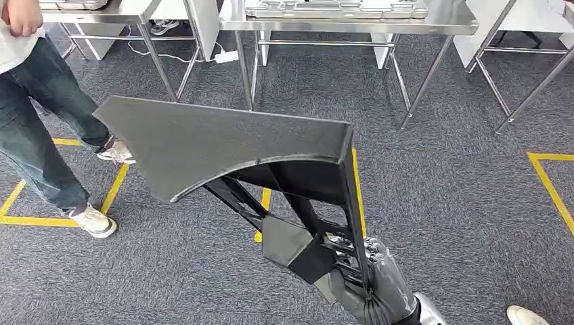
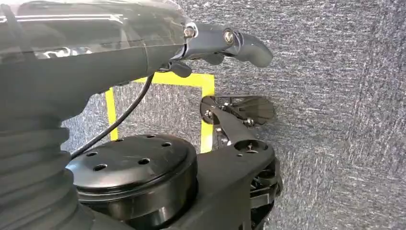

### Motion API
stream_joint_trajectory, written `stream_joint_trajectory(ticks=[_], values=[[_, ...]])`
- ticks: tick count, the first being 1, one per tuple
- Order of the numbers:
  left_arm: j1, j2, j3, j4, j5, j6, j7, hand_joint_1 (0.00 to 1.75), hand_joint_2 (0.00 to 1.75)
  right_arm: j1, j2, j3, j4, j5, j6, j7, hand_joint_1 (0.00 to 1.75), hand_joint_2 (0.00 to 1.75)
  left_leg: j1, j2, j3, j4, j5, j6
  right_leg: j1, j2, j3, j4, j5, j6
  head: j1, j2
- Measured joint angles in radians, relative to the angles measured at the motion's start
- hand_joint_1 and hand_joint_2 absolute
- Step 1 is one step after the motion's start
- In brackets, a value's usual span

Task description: Take the parts from the cabinet and place them on the table.

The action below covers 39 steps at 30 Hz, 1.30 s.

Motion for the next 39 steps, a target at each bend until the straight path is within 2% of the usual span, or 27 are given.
stream_joint_trajectory(ticks=[20, 21, 22, 23, 24, 25, 26, 28, 29, 30, 31, 33, 34, 35, 36, 38, 39], values=[[0.000, 0.000, -0.003, 0.001, -0.018, -0.002, -0.003, 0.00, 1.75, -0.045, -0.018, 0.026, 0.009, 0.037, 0.010, -0.004, 1.75, 1.75, -0.002, 0.000, 0.000, 0.000, 0.000, 0.000, 0.000, 0.000, 0.000, -0.001, 0.000, 0.000, 0.000, 0.000], [0.000, 0.000, -0.002, 0.001, -0.018, -0.002, -0.003, 0.00, 1.75, -0.046, -0.019, 0.026, 0.009, 0.037, 0.010, -0.004, 1.75, 1.75, -0.004, 0.000, -0.001, 0.006, -0.003, 0.004, -0.008, 0.000, 0.002, -0.008, 0.004, 0.004, 0.000, 0.000], [0.000, 0.001, -0.002, 0.001, -0.019, -0.002, -0.004, 0.00, 1.75, -0.048, -0.019, 0.028, 0.009, 0.037, 0.010, -0.004, 1.75, 1.75, -0.006, 0.000, 0.000, 0.000, -0.003, 0.015, -0.008, -0.001, 0.004, -0.010, 0.005, 0.009, 0.000, 0.000], [0.000, 0.001, -0.003, 0.001, -0.019, -0.002, -0.005, 0.00, 1.75, -0.048, -0.019, 0.029, 0.009, 0.037, 0.010, -0.004, 1.75, 1.75, -0.007, 0.001, 0.007, -0.016, 0.003, 0.021, -0.006, -0.001, 0.009, -0.019, 0.008, 0.013, 0.000, 0.000], [0.000, -0.001, -0.003, 0.002, -0.019, -0.002, -0.005, 0.00, 1.75, -0.048, -0.020, 0.030, 0.009, 0.037, 0.010, -0.004, 1.75, 1.75, 0.014, 0.003, 0.025, -0.044, 0.019, 0.019, -0.002, -0.001, 0.008, -0.017, 0.005, 0.012, 0.000, 0.000], [-0.001, -0.001, -0.003, 0.002, -0.019, -0.002, -0.006, 0.00, 1.75, -0.049, -0.021, 0.031, 0.009, 0.037, 0.010, -0.004, 1.75, 1.75, 0.013, 0.005, 0.038, -0.061, 0.022, 0.020, -0.001, 0.000, 0.001, 0.001, -0.006, 0.016, 0.000, 0.000], [-0.001, -0.001, -0.003, 0.002, -0.019, -0.001, -0.006, 0.00, 1.75, -0.049, -0.022, 0.032, 0.010, 0.037, 0.010, -0.005, 1.75, 1.75, 0.018, 0.008, 0.042, -0.065, 0.024, 0.021, -0.002, 0.000, -0.028, 0.059, -0.040, 0.019, 0.000, 0.000], [-0.001, 0.000, -0.003, 0.002, -0.019, -0.001, -0.006, 0.00, 1.75, -0.048, -0.024, 0.033, 0.011, 0.037, 0.010, -0.005, 1.75, 1.75, 0.028, 0.010, 0.043, -0.065, 0.021, 0.017, -0.016, 0.000, -0.113, 0.214, -0.100, 0.031, 0.000, 0.000], [0.000, 0.000, -0.003, 0.002, -0.019, -0.001, -0.006, 0.00, 1.75, -0.048, -0.025, 0.034, 0.013, 0.037, 0.010, -0.005, 1.75, 1.75, 0.033, 0.010, 0.045, -0.064, 0.019, 0.012, -0.024, 0.000, -0.143, 0.262, -0.105, 0.038, 0.000, 0.000], [0.001, 0.000, -0.003, 0.002, -0.020, -0.002, -0.006, 0.00, 1.75, -0.048, -0.026, 0.035, 0.015, 0.037, 0.010, -0.005, 1.75, 1.75, 0.041, 0.010, 0.049, -0.063, 0.014, 0.004, -0.033, 0.000, -0.145, 0.255, -0.083, 0.051, 0.000, 0.000], [0.001, 0.000, -0.003, 0.002, -0.021, -0.002, -0.006, 0.00, 1.75, -0.048, -0.027, 0.035, 0.017, 0.037, 0.010, -0.005, 1.75, 1.75, 0.051, 0.010, 0.055, -0.062, 0.009, -0.006, -0.042, -0.001, -0.122, 0.201, -0.040, 0.062, 0.000, 0.000], [0.001, 0.000, -0.003, 0.002, -0.021, -0.002, -0.006, 0.00, 1.75, -0.048, -0.028, 0.037, 0.017, 0.037, 0.010, -0.005, 1.75, 1.75, 0.072, 0.007, 0.069, -0.051, -0.009, -0.034, -0.063, -0.005, -0.039, 0.030, 0.053, 0.086, 0.001, 0.000], [0.001, 0.004, -0.003, 0.001, -0.021, -0.001, -0.006, 0.00, 1.75, -0.050, -0.029, 0.039, 0.020, 0.037, 0.010, -0.005, 1.75, 1.75, 0.067, 0.007, 0.069, -0.044, -0.021, -0.052, -0.068, -0.010, -0.017, -0.006, 0.037, 0.109, 0.002, 0.000], [0.000, 0.005, -0.003, 0.002, -0.021, -0.001, -0.006, 0.00, 1.75, -0.050, -0.028, 0.040, 0.021, 0.037, 0.010, -0.006, 1.75, 1.75, 0.065, 0.005, 0.066, -0.031, -0.029, -0.063, -0.059, -0.006, -0.015, -0.011, 0.027, 0.078, 0.002, 0.000], [0.000, 0.005, -0.003, 0.002, -0.021, -0.002, -0.007, 0.00, 1.75, -0.046, -0.029, 0.040, 0.022, 0.037, 0.010, -0.005, 1.75, 1.75, 0.062, 0.006, 0.070, -0.039, -0.027, -0.066, -0.060, -0.006, -0.021, 0.000, 0.021, 0.066, -0.001, 0.000], [0.000, 0.005, -0.003, 0.002, -0.021, -0.002, -0.007, 0.00, 1.75, -0.046, -0.031, 0.040, 0.023, 0.037, 0.010, -0.005, 1.75, 1.75, 0.067, 0.007, 0.079, -0.050, -0.025, -0.071, -0.057, -0.003, -0.027, 0.013, 0.009, 0.047, -0.002, 0.000], [-0.001, 0.002, -0.004, 0.003, -0.023, -0.002, -0.007, 0.00, 1.75, -0.046, -0.031, 0.040, 0.022, 0.037, 0.010, -0.006, 1.75, 1.75, 0.072, 0.007, 0.083, -0.048, -0.033, -0.076, -0.054, -0.002, -0.019, 0.013, 0.004, 0.036, -0.005, 0.000]])
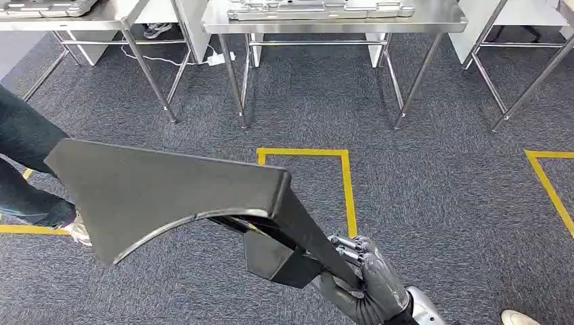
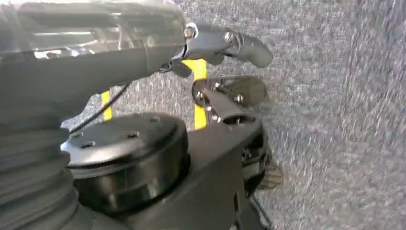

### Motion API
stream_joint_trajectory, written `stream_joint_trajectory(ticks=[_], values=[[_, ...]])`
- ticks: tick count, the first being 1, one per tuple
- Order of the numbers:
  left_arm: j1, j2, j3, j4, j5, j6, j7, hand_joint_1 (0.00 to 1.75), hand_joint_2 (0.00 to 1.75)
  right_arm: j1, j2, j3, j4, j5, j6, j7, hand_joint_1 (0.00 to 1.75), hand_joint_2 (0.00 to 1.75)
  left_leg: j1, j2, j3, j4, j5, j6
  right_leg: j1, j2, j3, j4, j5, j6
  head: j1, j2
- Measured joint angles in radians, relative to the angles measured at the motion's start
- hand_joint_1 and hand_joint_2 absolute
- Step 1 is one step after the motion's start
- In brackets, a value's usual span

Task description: Take the parts from the cabinet and place them on the table.

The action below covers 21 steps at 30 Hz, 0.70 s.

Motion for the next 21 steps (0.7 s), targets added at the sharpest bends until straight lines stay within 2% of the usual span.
stream_joint_trajectory(ticks=[1, 2, 4, 5, 6, 7, 9, 10, 11, 12, 14, 16, 17, 19, 20, 21], values=[[-0.002, 0.000, -0.001, 0.001, -0.001, 0.000, -0.001, 0.00, 1.75, 0.001, 0.000, 0.000, 0.000, 0.000, 0.000, 0.000, 1.75, 1.75, -0.001, -0.001, -0.012, 0.038, -0.019, 0.010, -0.001, -0.001, 0.007, 0.000, -0.004, -0.008, -0.001, 0.000], [-0.003, 0.000, -0.002, 0.001, -0.001, 0.000, -0.001, 0.00, 1.75, -0.002, -0.001, 0.000, 0.000, 0.000, 0.000, 0.000, 1.75, 1.75, -0.010, -0.001, -0.050, 0.114, -0.053, 0.018, 0.003, -0.002, 0.012, 0.000, -0.009, -0.015, -0.001, 0.000], [0.001, 0.000, -0.003, 0.002, -0.001, 0.000, -0.001, 0.00, 1.75, -0.002, -0.001, 0.001, 0.000, 0.000, 0.000, 0.000, 1.75, 1.75, -0.030, -0.008, -0.157, 0.309, -0.123, 0.027, 0.013, -0.003, 0.019, 0.000, -0.017, -0.028, -0.002, 0.000], [0.004, 0.000, -0.003, 0.002, -0.001, 0.000, -0.001, 0.00, 1.75, -0.001, -0.001, 0.001, 0.001, 0.000, 0.000, 0.000, 1.75, 1.75, -0.037, -0.010, -0.198, 0.374, -0.131, 0.033, 0.019, -0.001, 0.024, 0.000, -0.021, -0.034, -0.002, 0.000], [0.007, 0.000, -0.003, 0.003, -0.001, 0.001, 0.000, 0.00, 1.75, -0.001, -0.001, 0.001, 0.003, 0.000, 0.000, 0.000, 1.75, 1.75, -0.044, -0.010, -0.214, 0.384, -0.116, 0.042, 0.025, 0.002, 0.030, 0.000, -0.024, -0.036, -0.002, 0.000], [0.007, 0.000, -0.004, 0.003, -0.001, 0.001, 0.000, 0.00, 1.75, -0.001, -0.001, 0.001, 0.003, 0.000, 0.000, 0.000, 1.75, 1.75, -0.050, -0.011, -0.208, 0.346, -0.075, 0.053, 0.028, 0.007, 0.038, 0.000, -0.029, -0.038, -0.002, 0.000], [0.007, 0.000, -0.006, 0.003, -0.001, 0.001, -0.001, 0.00, 1.75, -0.002, -0.001, 0.001, 0.003, 0.000, 0.000, 0.000, 1.75, 1.75, -0.060, -0.013, -0.159, 0.186, 0.035, 0.074, 0.031, 0.011, 0.057, 0.000, -0.041, -0.034, -0.002, 0.000], [0.008, 0.000, -0.006, 0.003, -0.001, 0.002, -0.001, 0.00, 1.75, -0.002, -0.001, 0.001, 0.003, -0.001, 0.000, 0.000, 1.75, 1.75, -0.063, -0.016, -0.142, 0.122, 0.062, 0.081, 0.031, 0.012, 0.059, 0.000, -0.047, -0.029, -0.002, 0.000], [0.007, 0.000, -0.007, 0.003, -0.001, 0.002, -0.001, 0.00, 1.75, -0.004, -0.001, 0.001, 0.003, -0.001, 0.000, 0.000, 1.75, 1.75, -0.068, -0.021, -0.132, 0.103, 0.050, 0.078, 0.042, 0.016, 0.060, 0.006, -0.053, -0.022, -0.003, 0.000], [0.006, 0.000, -0.007, 0.003, -0.001, 0.002, -0.002, 0.00, 1.75, -0.004, -0.001, 0.001, 0.003, -0.001, -0.001, -0.001, 1.75, 1.75, -0.066, -0.021, -0.134, 0.100, 0.040, 0.080, 0.040, 0.016, 0.055, 0.002, -0.051, -0.018, -0.002, 0.000], [0.008, 0.000, -0.008, 0.003, -0.001, 0.002, -0.003, 0.00, 1.75, -0.003, -0.001, 0.001, 0.003, -0.001, -0.001, -0.001, 1.75, 1.75, -0.072, -0.024, -0.137, 0.099, 0.038, 0.087, 0.035, 0.015, 0.057, -0.008, -0.048, -0.011, -0.002, 0.000], [0.007, 0.002, -0.008, 0.003, 0.001, 0.003, -0.005, 0.00, 1.75, -0.004, -0.002, 0.001, 0.003, -0.001, -0.001, -0.001, 1.75, 1.75, -0.063, -0.022, -0.132, 0.090, 0.041, 0.097, 0.034, 0.010, 0.056, 0.003, -0.061, -0.005, -0.002, 0.000], [0.006, 0.002, -0.008, 0.003, 0.001, 0.003, -0.007, 0.00, 1.75, -0.006, -0.002, 0.002, 0.003, 0.000, -0.001, -0.001, 1.75, 1.75, -0.063, -0.021, -0.131, 0.089, 0.039, 0.103, 0.036, 0.008, 0.032, 0.047, -0.087, -0.004, -0.001, 0.000], [0.006, 0.002, -0.010, 0.003, -0.001, 0.002, -0.011, 0.00, 1.75, -0.009, -0.004, 0.002, 0.006, 0.010, 0.002, 0.000, 1.75, 1.75, -0.066, -0.017, -0.130, 0.089, 0.036, 0.109, 0.036, 0.008, -0.056, 0.209, -0.154, -0.004, -0.001, 0.000], [0.006, 0.002, -0.012, 0.003, -0.003, 0.002, -0.011, 0.00, 1.75, -0.010, -0.006, 0.004, 0.011, 0.019, 0.009, 0.000, 1.75, 1.75, -0.068, -0.016, -0.130, 0.090, 0.034, 0.112, 0.037, 0.008, -0.097, 0.276, -0.168, -0.004, -0.001, 0.000], [0.006, 0.002, -0.013, 0.003, -0.005, 0.002, -0.011, 0.00, 1.75, -0.013, -0.010, 0.009, 0.015, 0.027, 0.014, 0.000, 1.75, 1.75, -0.069, -0.016, -0.127, 0.090, 0.032, 0.114, 0.037, 0.008, -0.116, 0.297, -0.159, -0.004, -0.001, 0.000]])
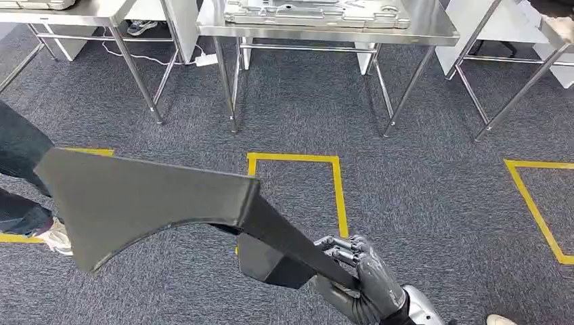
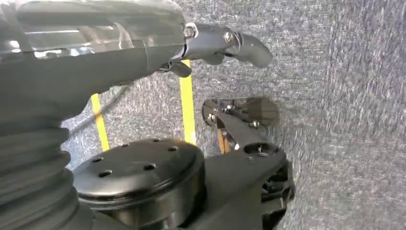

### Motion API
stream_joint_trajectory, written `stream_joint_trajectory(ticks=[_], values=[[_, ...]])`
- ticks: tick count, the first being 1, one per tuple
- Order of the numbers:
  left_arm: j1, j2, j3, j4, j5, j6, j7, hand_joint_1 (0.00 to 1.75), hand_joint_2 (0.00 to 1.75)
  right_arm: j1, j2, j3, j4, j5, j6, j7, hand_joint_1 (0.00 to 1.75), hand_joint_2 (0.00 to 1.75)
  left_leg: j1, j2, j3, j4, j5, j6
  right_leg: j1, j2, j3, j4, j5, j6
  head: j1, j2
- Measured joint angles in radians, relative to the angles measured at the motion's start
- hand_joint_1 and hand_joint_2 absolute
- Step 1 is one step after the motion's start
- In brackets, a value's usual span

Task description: Take the parts from the cabinet and place them on the table.

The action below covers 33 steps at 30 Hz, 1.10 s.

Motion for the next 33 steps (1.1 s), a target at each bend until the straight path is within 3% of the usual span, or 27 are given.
stream_joint_trajectory(ticks=[1, 3, 4, 5, 8, 10, 11, 13, 14, 15, 16, 17, 19, 20, 21, 24, 26, 29, 30, 31, 32, 33], values=[[0.000, 0.000, -0.002, 0.000, -0.003, 0.000, -0.001, 0.00, 1.75, -0.006, -0.005, 0.008, 0.006, 0.009, 0.006, 0.000, 1.75, 1.75, -0.001, 0.000, 0.004, 0.000, -0.002, 0.001, 0.000, 0.000, 0.004, -0.021, 0.029, 0.000, 0.000, 0.000], [-0.001, 0.000, -0.003, 0.000, -0.008, 0.000, -0.003, 0.00, 1.75, -0.023, -0.013, 0.027, 0.012, 0.017, 0.008, 0.000, 1.75, 1.75, -0.002, -0.003, 0.017, 0.000, -0.010, -0.001, 0.002, 0.000, 0.070, -0.183, 0.136, -0.006, 0.000, 0.000], [0.000, 0.000, -0.003, 0.000, -0.010, -0.001, -0.003, 0.00, 1.75, -0.033, -0.014, 0.036, 0.013, 0.017, 0.009, 0.000, 1.75, 1.75, -0.001, -0.004, 0.022, -0.001, -0.014, -0.004, 0.005, -0.003, 0.104, -0.269, 0.173, -0.013, 0.000, 0.000], [-0.002, 0.000, -0.004, 0.000, -0.012, -0.002, -0.003, 0.00, 1.75, -0.045, -0.017, 0.046, 0.016, 0.011, 0.018, 0.000, 1.75, 1.75, -0.007, -0.004, 0.021, 0.000, -0.017, -0.008, 0.014, -0.005, 0.114, -0.279, 0.155, -0.015, 0.000, 0.000], [-0.003, 0.000, -0.010, 0.000, -0.019, -0.003, -0.003, 0.00, 1.75, -0.069, -0.023, 0.087, 0.023, -0.008, 0.038, -0.001, 1.75, 1.75, -0.003, -0.001, 0.024, -0.010, -0.015, -0.024, 0.019, -0.003, 0.117, -0.292, 0.149, -0.020, 0.001, 0.000], [-0.006, 0.000, -0.012, 0.000, -0.024, -0.003, -0.003, 0.00, 1.75, -0.082, -0.027, 0.116, 0.026, -0.010, 0.045, 0.000, 1.75, 1.75, -0.004, -0.002, 0.034, -0.006, -0.025, -0.035, 0.005, -0.004, 0.134, -0.312, 0.154, -0.030, 0.001, 0.000], [-0.007, 0.001, -0.012, 0.000, -0.024, -0.003, -0.003, 0.00, 1.75, -0.094, -0.031, 0.127, 0.029, -0.010, 0.044, 0.001, 1.75, 1.75, -0.006, -0.002, 0.020, 0.030, -0.045, -0.037, 0.003, -0.005, 0.141, -0.316, 0.151, -0.035, 0.000, 0.000], [-0.006, 0.001, -0.013, 0.000, -0.024, -0.003, -0.003, 0.00, 1.75, -0.105, -0.038, 0.140, 0.034, -0.017, 0.031, 0.009, 1.75, 1.75, -0.004, -0.002, -0.054, 0.183, -0.114, -0.039, 0.003, -0.006, 0.148, -0.316, 0.147, -0.041, -0.001, 0.000], [-0.005, 0.002, -0.013, 0.000, -0.024, -0.003, -0.003, 0.00, 1.75, -0.104, -0.044, 0.143, 0.036, -0.022, 0.023, 0.011, 1.75, 1.75, -0.003, -0.002, -0.092, 0.255, -0.136, -0.041, 0.003, -0.006, 0.150, -0.315, 0.145, -0.043, -0.001, 0.000], [-0.003, 0.002, -0.013, 0.000, -0.024, -0.002, -0.003, 0.00, 1.75, -0.102, -0.050, 0.144, 0.039, -0.031, 0.011, 0.011, 1.75, 1.75, -0.001, -0.002, -0.116, 0.293, -0.136, -0.043, 0.003, -0.005, 0.152, -0.315, 0.143, -0.042, -0.001, 0.000], [-0.003, 0.003, -0.013, 0.000, -0.024, -0.002, -0.003, 0.00, 1.75, -0.098, -0.054, 0.144, 0.039, -0.037, 0.003, 0.011, 1.75, 1.75, 0.002, -0.002, -0.115, 0.280, -0.114, -0.045, 0.001, -0.004, 0.157, -0.315, 0.140, -0.040, -0.001, 0.000], [-0.003, 0.005, -0.013, 0.000, -0.023, -0.002, -0.003, 0.00, 1.75, -0.094, -0.058, 0.143, 0.039, -0.046, -0.007, 0.010, 1.75, 1.75, 0.005, -0.002, -0.095, 0.227, -0.074, -0.046, -0.001, -0.002, 0.162, -0.314, 0.136, -0.036, -0.001, 0.000], [-0.002, 0.007, -0.013, 0.000, -0.019, -0.002, -0.003, 0.00, 1.75, -0.086, -0.064, 0.139, 0.039, -0.053, -0.016, 0.007, 1.75, 1.75, 0.016, -0.002, -0.019, 0.043, 0.029, -0.055, -0.007, -0.001, 0.176, -0.306, 0.122, -0.025, -0.001, 0.000], [-0.002, 0.006, -0.013, 0.001, -0.019, -0.002, -0.002, 0.00, 1.75, -0.082, -0.067, 0.139, 0.039, -0.054, -0.017, 0.006, 1.75, 1.75, 0.015, -0.007, -0.010, 0.029, 0.009, -0.065, -0.002, 0.000, 0.171, -0.303, 0.116, -0.016, -0.001, 0.000], [-0.004, 0.006, -0.013, 0.004, -0.019, -0.002, -0.002, 0.00, 1.75, -0.081, -0.071, 0.136, 0.038, -0.054, -0.018, 0.002, 1.75, 1.75, 0.014, -0.010, -0.012, 0.015, 0.007, -0.052, 0.002, 0.002, 0.165, -0.293, 0.113, -0.012, -0.001, 0.000], [0.003, 0.008, -0.013, 0.004, -0.018, 0.001, 0.000, 0.00, 1.75, -0.072, -0.075, 0.133, 0.037, -0.054, -0.020, -0.002, 1.75, 1.75, 0.009, -0.010, -0.018, 0.018, 0.004, -0.031, -0.002, 0.002, 0.169, -0.306, 0.117, -0.005, 0.000, 0.000], [0.001, 0.009, -0.013, 0.004, -0.018, 0.001, 0.000, 0.00, 1.75, -0.072, -0.076, 0.130, 0.037, -0.053, -0.020, -0.003, 1.75, 1.75, 0.013, -0.008, -0.013, 0.013, 0.005, -0.017, -0.004, -0.003, 0.158, -0.275, 0.093, -0.002, 0.000, 0.000], [0.002, 0.009, -0.013, 0.004, -0.018, 0.001, 0.000, 0.00, 1.75, -0.071, -0.076, 0.126, 0.037, -0.053, -0.020, -0.003, 1.75, 1.75, 0.008, -0.004, -0.012, 0.013, 0.002, -0.008, 0.000, -0.003, 0.043, -0.059, -0.001, -0.002, 0.000, 0.000], [0.002, 0.009, -0.013, 0.004, -0.018, 0.000, 0.000, 0.00, 1.75, -0.070, -0.076, 0.121, 0.037, -0.054, -0.020, -0.004, 1.75, 1.75, 0.005, -0.003, -0.012, 0.013, 0.000, -0.006, 0.000, -0.003, 0.007, -0.001, -0.010, -0.003, 0.000, 0.000], [0.002, 0.009, -0.013, 0.004, -0.018, 0.000, 0.000, 0.00, 1.75, -0.070, -0.076, 0.118, 0.037, -0.056, -0.020, -0.006, 1.75, 1.75, 0.003, -0.003, -0.009, 0.013, -0.001, -0.004, 0.001, -0.003, -0.001, 0.002, 0.007, -0.004, 0.000, 0.000], [0.002, 0.009, -0.013, 0.004, -0.018, 0.000, 0.000, 0.00, 1.75, -0.070, -0.076, 0.115, 0.037, -0.056, -0.020, -0.009, 1.75, 1.75, 0.001, -0.004, -0.006, 0.013, -0.003, -0.002, 0.002, -0.003, 0.013, -0.037, 0.043, -0.006, 0.000, 0.000], [0.001, 0.009, -0.013, 0.004, -0.018, 0.000, -0.002, 0.00, 1.75, -0.070, -0.076, 0.111, 0.037, -0.056, -0.020, -0.013, 1.75, 1.75, 0.000, -0.005, -0.002, 0.013, -0.005, -0.002, 0.004, -0.003, 0.045, -0.115, 0.093, -0.011, 0.000, 0.000]])
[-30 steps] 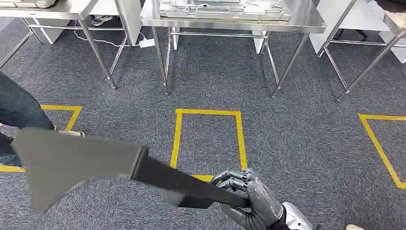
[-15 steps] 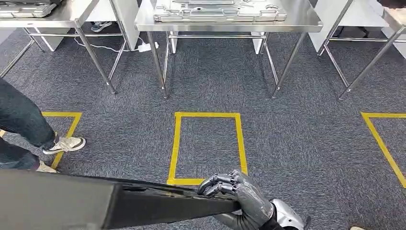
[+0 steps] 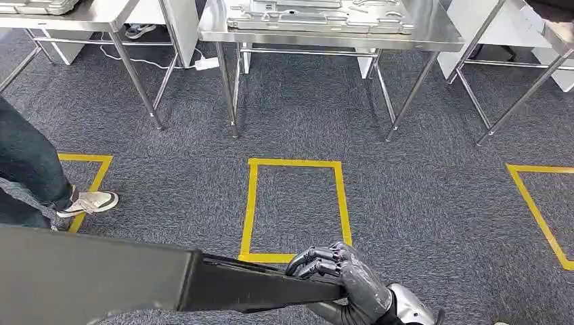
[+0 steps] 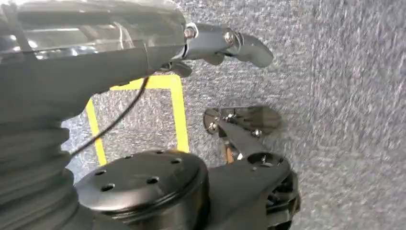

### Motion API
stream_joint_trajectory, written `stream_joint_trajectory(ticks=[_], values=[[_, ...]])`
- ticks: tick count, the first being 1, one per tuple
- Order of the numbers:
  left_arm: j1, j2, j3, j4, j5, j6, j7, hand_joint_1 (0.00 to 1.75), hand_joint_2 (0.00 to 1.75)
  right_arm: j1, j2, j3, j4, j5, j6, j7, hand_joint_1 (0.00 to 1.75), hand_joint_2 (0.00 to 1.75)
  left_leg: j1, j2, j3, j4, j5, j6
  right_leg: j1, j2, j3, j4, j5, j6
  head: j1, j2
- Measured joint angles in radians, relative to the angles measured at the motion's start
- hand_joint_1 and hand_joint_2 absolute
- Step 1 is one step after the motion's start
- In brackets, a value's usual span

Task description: Take the parts from the cabinet and place them on the table.

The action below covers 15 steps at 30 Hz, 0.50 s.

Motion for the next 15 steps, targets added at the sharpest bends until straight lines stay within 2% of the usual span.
stream_joint_trajectory(ticks=[1, 2, 3, 6, 7, 8, 9, 11, 12, 13, 14, 15], values=[[0.000, 0.000, 0.000, 0.000, 0.000, 0.000, -0.001, 0.00, 1.75, 0.000, 0.000, -0.003, 0.000, 0.000, 0.000, -0.002, 1.75, 1.75, -0.001, -0.001, 0.005, 0.000, -0.003, -0.001, 0.004, 0.000, 0.038, -0.088, 0.046, -0.006, 0.000, 0.000], [0.000, 0.000, 0.000, 0.000, 0.000, 0.000, -0.001, 0.00, 1.75, 0.000, 0.000, -0.007, -0.001, 0.000, 0.000, -0.003, 1.75, 1.75, 0.001, -0.002, 0.006, -0.001, -0.004, -0.003, 0.009, -0.002, 0.066, -0.155, 0.065, -0.014, 0.000, 0.000], [-0.001, 0.000, 0.000, 0.000, 0.000, 0.000, -0.001, 0.00, 1.75, -0.001, 0.000, -0.008, -0.001, 0.000, 0.000, -0.004, 1.75, 1.75, -0.007, -0.002, 0.002, 0.001, -0.007, -0.008, 0.016, -0.002, 0.074, -0.174, 0.052, -0.016, 0.000, 0.000], [0.000, 0.000, 0.000, 0.000, -0.005, 0.000, 0.000, 0.00, 1.75, 0.001, -0.002, -0.015, -0.003, -0.007, 0.004, -0.005, 1.75, 1.75, -0.002, -0.002, 0.009, -0.015, -0.002, -0.024, 0.019, 0.000, 0.073, -0.176, 0.050, -0.018, 0.000, 0.000], [-0.001, 0.000, 0.000, 0.000, -0.006, -0.001, 0.000, 0.00, 1.75, 0.001, -0.002, -0.020, -0.003, -0.011, 0.005, -0.005, 1.75, 1.75, -0.009, -0.002, 0.013, -0.015, -0.005, -0.030, 0.009, 0.001, 0.080, -0.188, 0.055, -0.023, 0.000, 0.000], [-0.001, 0.000, -0.001, 0.000, -0.008, -0.001, 0.000, 0.00, 1.75, 0.000, -0.001, -0.022, -0.003, -0.013, 0.006, -0.005, 1.75, 1.75, -0.006, 0.000, 0.012, 0.001, -0.015, -0.033, 0.006, -0.001, 0.090, -0.196, 0.056, -0.025, 0.000, 0.000], [-0.001, 0.000, -0.002, 0.000, -0.010, -0.001, 0.000, 0.00, 1.75, -0.002, -0.001, -0.024, -0.003, -0.015, 0.008, -0.003, 1.75, 1.75, -0.007, -0.001, -0.010, 0.050, -0.046, -0.034, 0.005, -0.003, 0.094, -0.196, 0.054, -0.029, -0.001, 0.000], [0.001, 0.001, -0.005, 0.000, -0.015, -0.002, 0.003, 0.00, 1.75, -0.004, -0.001, -0.029, 0.002, -0.015, 0.019, 0.003, 1.75, 1.75, -0.004, -0.001, -0.082, 0.204, -0.114, -0.036, 0.005, -0.003, 0.101, -0.196, 0.049, -0.036, -0.002, 0.000], [0.002, 0.001, -0.006, 0.000, -0.018, -0.002, 0.004, 0.00, 1.75, -0.005, -0.001, -0.030, 0.005, -0.015, 0.028, 0.005, 1.75, 1.75, -0.004, -0.001, -0.116, 0.270, -0.133, -0.038, 0.005, -0.003, 0.103, -0.196, 0.047, -0.037, -0.002, 0.000], [0.002, 0.001, -0.007, 0.000, -0.019, -0.002, 0.004, 0.00, 1.75, -0.005, -0.001, -0.030, 0.013, -0.014, 0.033, 0.010, 1.75, 1.75, -0.003, -0.001, -0.129, 0.292, -0.127, -0.039, 0.004, -0.003, 0.106, -0.196, 0.045, -0.037, -0.002, 0.000], [0.001, 0.002, -0.009, 0.000, -0.021, -0.002, 0.003, 0.00, 1.75, -0.005, 0.000, -0.030, 0.021, -0.013, 0.038, 0.012, 1.75, 1.75, -0.001, -0.001, -0.120, 0.263, -0.098, -0.040, 0.003, -0.001, 0.110, -0.195, 0.042, -0.035, -0.002, 0.000], [0.001, 0.002, -0.012, 0.000, -0.022, -0.002, 0.003, 0.00, 1.75, -0.004, 0.001, -0.030, 0.028, -0.012, 0.039, 0.013, 1.75, 1.75, 0.001, -0.001, -0.093, 0.197, -0.055, -0.040, 0.002, 0.000, 0.115, -0.194, 0.038, -0.032, -0.002, 0.000]])
